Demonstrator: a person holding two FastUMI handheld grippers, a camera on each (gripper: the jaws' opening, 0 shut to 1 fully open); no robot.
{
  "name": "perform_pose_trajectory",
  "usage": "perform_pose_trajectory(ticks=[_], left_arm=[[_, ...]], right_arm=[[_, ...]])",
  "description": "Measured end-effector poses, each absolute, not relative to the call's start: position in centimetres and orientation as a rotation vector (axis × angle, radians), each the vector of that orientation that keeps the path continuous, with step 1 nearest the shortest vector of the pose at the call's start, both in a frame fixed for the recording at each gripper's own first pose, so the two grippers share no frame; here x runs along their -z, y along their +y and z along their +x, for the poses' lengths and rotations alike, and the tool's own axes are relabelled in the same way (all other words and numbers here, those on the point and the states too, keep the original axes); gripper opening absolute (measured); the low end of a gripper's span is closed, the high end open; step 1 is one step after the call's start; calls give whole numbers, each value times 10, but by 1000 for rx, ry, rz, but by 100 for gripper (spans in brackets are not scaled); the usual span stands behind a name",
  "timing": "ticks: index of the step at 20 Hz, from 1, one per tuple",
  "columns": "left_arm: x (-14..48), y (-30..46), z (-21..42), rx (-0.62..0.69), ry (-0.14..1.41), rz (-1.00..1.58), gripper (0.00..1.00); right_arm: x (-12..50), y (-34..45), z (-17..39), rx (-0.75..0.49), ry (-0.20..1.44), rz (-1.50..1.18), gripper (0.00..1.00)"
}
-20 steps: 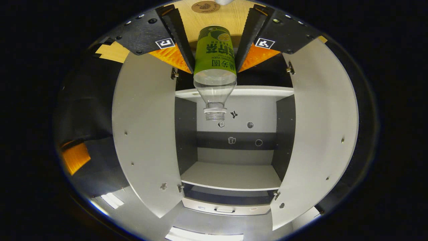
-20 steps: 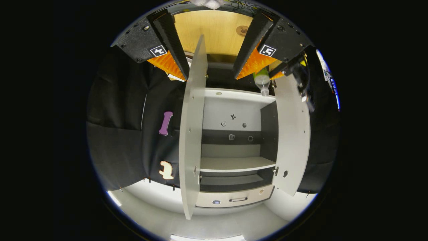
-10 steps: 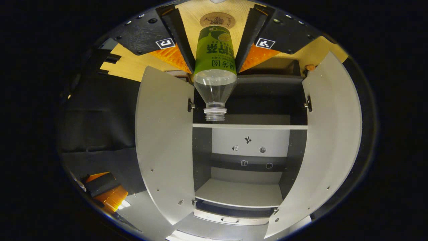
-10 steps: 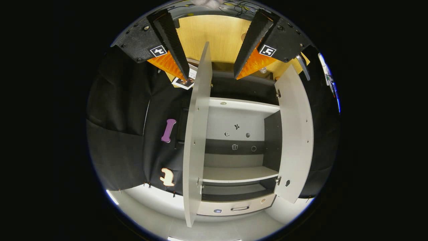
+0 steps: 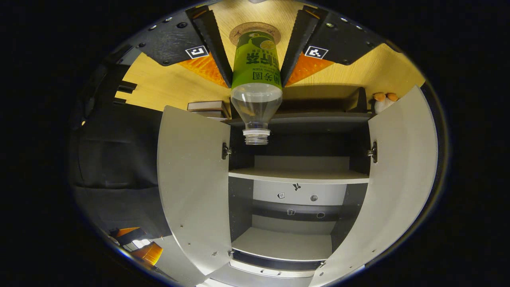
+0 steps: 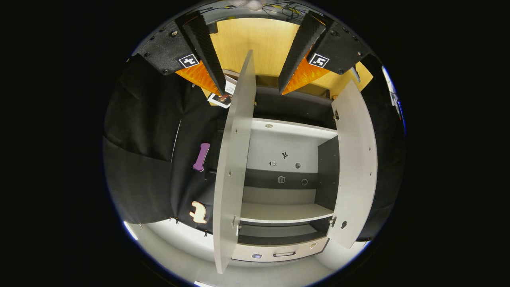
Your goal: Grasp the bottle in the cabinet with the left hand and place it on the coaster, then close the right door with the right hand and the left door with the left hand.
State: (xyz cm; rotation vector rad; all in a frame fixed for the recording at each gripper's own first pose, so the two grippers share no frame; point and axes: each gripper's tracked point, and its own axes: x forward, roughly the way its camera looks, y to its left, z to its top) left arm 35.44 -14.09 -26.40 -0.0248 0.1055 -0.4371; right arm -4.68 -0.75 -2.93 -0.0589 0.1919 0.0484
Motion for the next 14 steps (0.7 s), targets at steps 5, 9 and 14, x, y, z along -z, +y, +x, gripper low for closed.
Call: perform_pose_trajectory(ticks=[5, 9, 14], left_arm=[[265, -144, 351, 444, 96, -10, 72], [265, -144, 349, 453, 122, 24, 78], [238, -133, 353, 414, 66, 61, 96]], right_arm=[[31, -6, -45, -51, 203, -66, 82], [31, -5, -46, -57, 200, -58, 82], [31, -4, -46, -57, 190, -72, 82]])
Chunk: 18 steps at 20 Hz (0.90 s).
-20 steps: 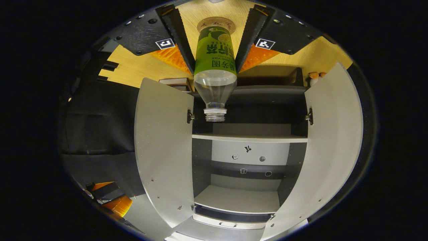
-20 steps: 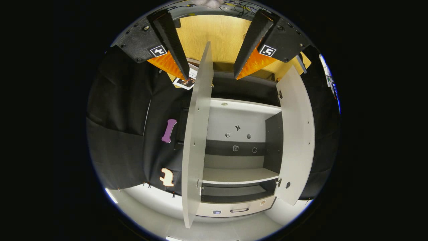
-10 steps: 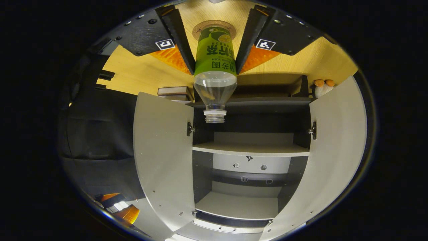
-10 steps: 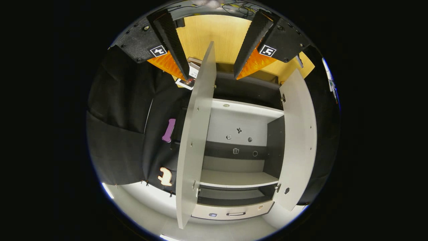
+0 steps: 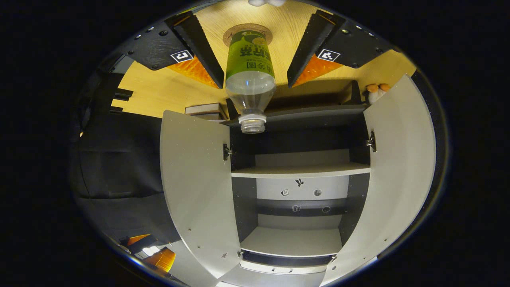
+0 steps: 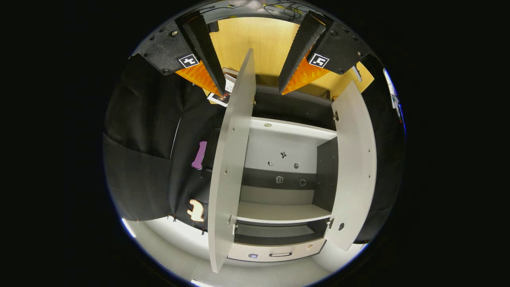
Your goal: Grasp the bottle in the cabinet with the left hand and place it on the coaster, then close the right door with the right hand and the left door with the left hand.
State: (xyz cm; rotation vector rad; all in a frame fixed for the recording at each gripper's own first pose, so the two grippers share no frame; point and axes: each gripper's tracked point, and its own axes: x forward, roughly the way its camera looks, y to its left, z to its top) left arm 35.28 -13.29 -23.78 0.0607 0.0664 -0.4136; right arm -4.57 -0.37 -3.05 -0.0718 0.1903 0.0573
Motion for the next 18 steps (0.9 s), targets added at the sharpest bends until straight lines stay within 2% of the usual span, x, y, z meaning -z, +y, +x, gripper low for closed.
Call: perform_pose_trajectory(ticks=[6, 11, 18], left_arm=[[167, -124, 352, 397, -14, 15, 96], [116, -113, 352, 369, 57, -60, 96], [22, -44, 343, 214, 58, -61, 97]], right_arm=[[26, 3, -47, -69, 169, -56, 82], [24, 7, -46, -89, 148, -26, 82], [12, 4, -38, -99, 88, 15, 82]])
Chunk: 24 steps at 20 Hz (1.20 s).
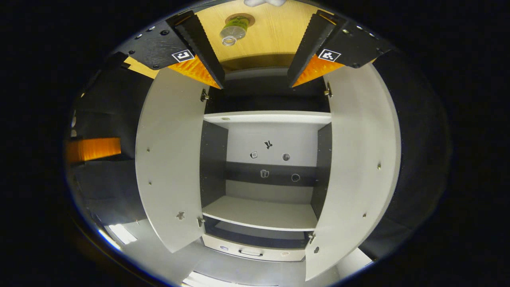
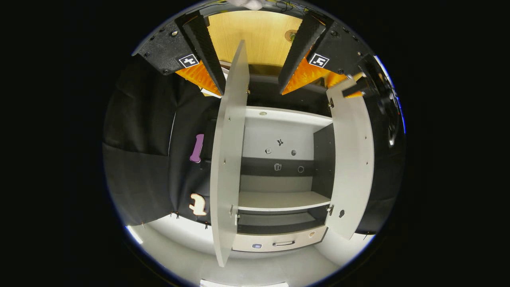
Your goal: Grasp the bottle in the cabinet with the left hand and place it on the coaster, then close the right door with the right hand and the left door with the left hand.
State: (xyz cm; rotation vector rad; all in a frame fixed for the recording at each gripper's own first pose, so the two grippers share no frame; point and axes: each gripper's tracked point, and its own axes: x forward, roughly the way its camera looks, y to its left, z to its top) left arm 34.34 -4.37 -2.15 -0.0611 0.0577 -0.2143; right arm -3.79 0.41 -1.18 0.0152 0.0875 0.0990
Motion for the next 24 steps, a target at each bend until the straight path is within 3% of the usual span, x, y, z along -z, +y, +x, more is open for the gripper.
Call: perform_pose_trajectory(ticks=[5, 6, 8, 14, 19, 23, 24], left_arm=[[-31, 12, 321, 99, 16, -36, 96], [-37, 21, 314, 80, 6, -28, 100], [-43, 31, 299, 59, 2, -17, 96], [-49, 22, 275, 17, 15, -7, 95], [-66, -23, 264, 6, 0, -15, 95], [-80, -59, 255, -23, -27, -18, 95], [-82, -66, 252, -40, -30, -18, 99]], right_arm=[[8, -13, -28, -86, 52, 19, 82], [6, -21, -26, -78, 43, 23, 82], [1, -43, -20, -47, 18, 22, 82], [-13, -139, 11, 39, 1, 94, 82], [-23, -181, 56, -41, 23, 150, 82], [-37, -173, 84, -192, 21, 156, 82], [-42, -169, 88, -226, 12, 147, 82]])
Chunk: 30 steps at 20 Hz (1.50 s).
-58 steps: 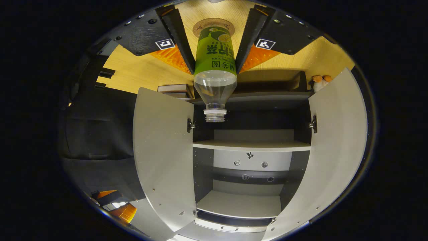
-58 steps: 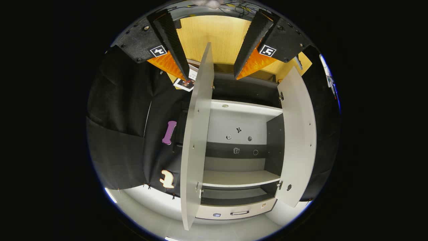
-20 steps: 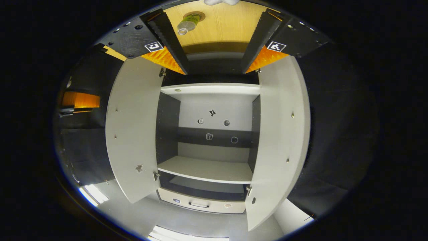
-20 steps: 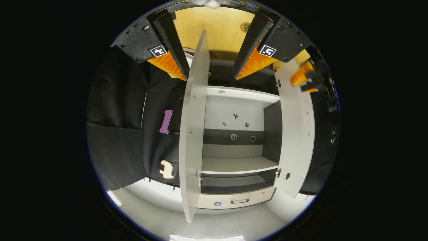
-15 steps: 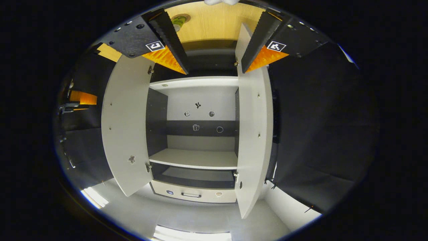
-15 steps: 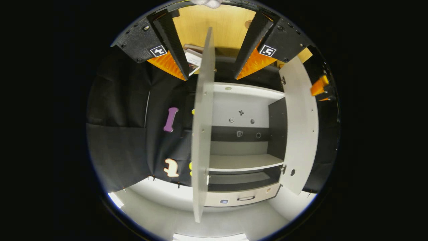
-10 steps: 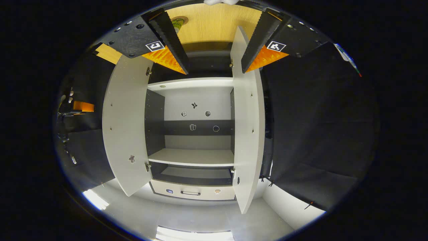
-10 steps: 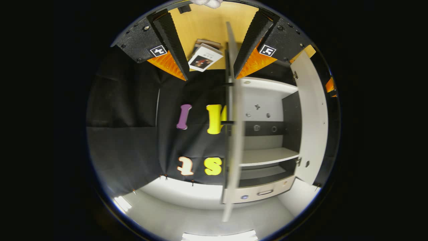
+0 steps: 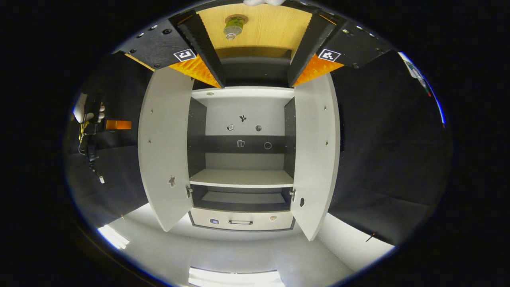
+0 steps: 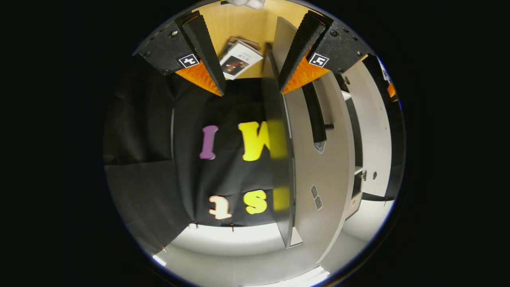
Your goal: Grasp the bottle in the cabinet with the left hand and place it on the coaster, then close the right door with the right hand and the left door with the left hand.
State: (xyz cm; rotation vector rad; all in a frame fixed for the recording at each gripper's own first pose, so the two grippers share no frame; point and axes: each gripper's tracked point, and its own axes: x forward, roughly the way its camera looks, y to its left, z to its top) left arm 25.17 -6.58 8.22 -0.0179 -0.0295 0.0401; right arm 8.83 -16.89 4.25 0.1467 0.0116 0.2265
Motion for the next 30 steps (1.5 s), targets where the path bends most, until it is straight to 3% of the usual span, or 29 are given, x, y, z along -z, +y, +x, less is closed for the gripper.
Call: perform_pose_trajectory(ticks=[1, 8, 15, 25, 30], left_arm=[[-83, -72, 249, -57, -31, -20, 95], [-90, -92, 225, -136, -23, 7, 95], [-101, -82, 240, -122, -45, 9, 95], [-101, -29, 265, -68, -46, 0, 95], [-95, -1, 271, -48, -32, -9, 95]], right_arm=[[-45, -165, 90, -260, 2, 138, 82], [-65, -126, 104, -469, -41, 86, 81], [-67, -105, 105, -502, -15, 51, 81], [-69, -9, 95, -482, -30, 51, 81], [-65, 43, 93, -530, -7, 112, 81]])
